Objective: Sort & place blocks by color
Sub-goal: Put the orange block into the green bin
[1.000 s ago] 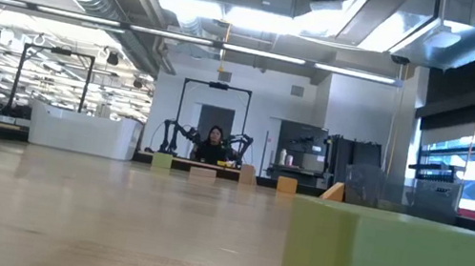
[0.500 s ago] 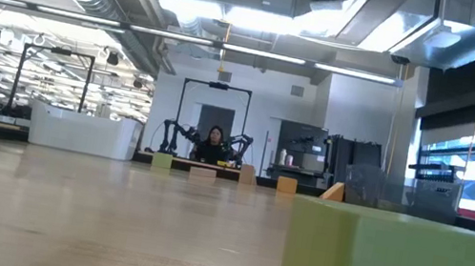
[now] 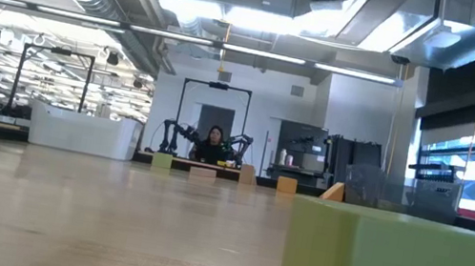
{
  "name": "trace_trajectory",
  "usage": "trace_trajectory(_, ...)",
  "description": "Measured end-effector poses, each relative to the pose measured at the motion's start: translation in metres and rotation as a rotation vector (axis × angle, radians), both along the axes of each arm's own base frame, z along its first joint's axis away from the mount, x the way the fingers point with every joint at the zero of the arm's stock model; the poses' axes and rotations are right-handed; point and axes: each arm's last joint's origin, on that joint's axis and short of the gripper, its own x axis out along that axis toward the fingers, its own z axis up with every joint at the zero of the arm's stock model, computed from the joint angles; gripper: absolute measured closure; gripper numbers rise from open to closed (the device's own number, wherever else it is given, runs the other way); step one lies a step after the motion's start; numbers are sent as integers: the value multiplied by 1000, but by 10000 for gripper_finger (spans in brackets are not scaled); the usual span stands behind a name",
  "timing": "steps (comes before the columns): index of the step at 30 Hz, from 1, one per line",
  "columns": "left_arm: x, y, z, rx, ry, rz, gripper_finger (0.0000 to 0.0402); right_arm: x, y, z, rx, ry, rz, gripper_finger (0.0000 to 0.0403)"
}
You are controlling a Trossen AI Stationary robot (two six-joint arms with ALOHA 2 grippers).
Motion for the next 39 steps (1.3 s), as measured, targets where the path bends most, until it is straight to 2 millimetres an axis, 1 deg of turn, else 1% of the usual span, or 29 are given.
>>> trace_trajectory(3,0,2,0,-1,1,6,308,0,-1,-4,-17,14,-2,216)
trace_trajectory(7,0,2,0,-1,1,7,308,1,-2,-4,-22,21,-6,275)
trace_trajectory(10,0,2,0,-2,1,5,308,4,-5,-5,-19,28,-15,274)
trace_trajectory(13,0,2,0,16,-1,-6,308,9,-9,-5,1,20,36,274)
trace_trajectory(16,0,3,0,64,-8,-38,308,17,-18,0,29,10,78,274)
trace_trajectory(21,0,3,0,179,-24,-115,308,33,-43,5,4,-31,113,274)
trace_trajectory(24,1,4,0,279,-31,-130,308,46,-59,11,-9,-93,117,274)
trace_trajectory(27,1,6,0,377,-33,-127,308,59,-78,20,-6,-155,113,274)
trace_trajectory(30,0,7,-1,432,-26,-116,308,71,-101,29,-7,-219,103,274)
trace_trajectory(33,0,7,-2,437,-11,-113,308,87,-125,39,-25,-331,87,274)
trace_trajectory(36,-1,8,-2,428,0,-92,308,107,-145,49,-11,-513,113,274)
trace_trajectory(39,-1,9,-2,448,4,-58,308,128,-162,66,-23,-689,186,274)
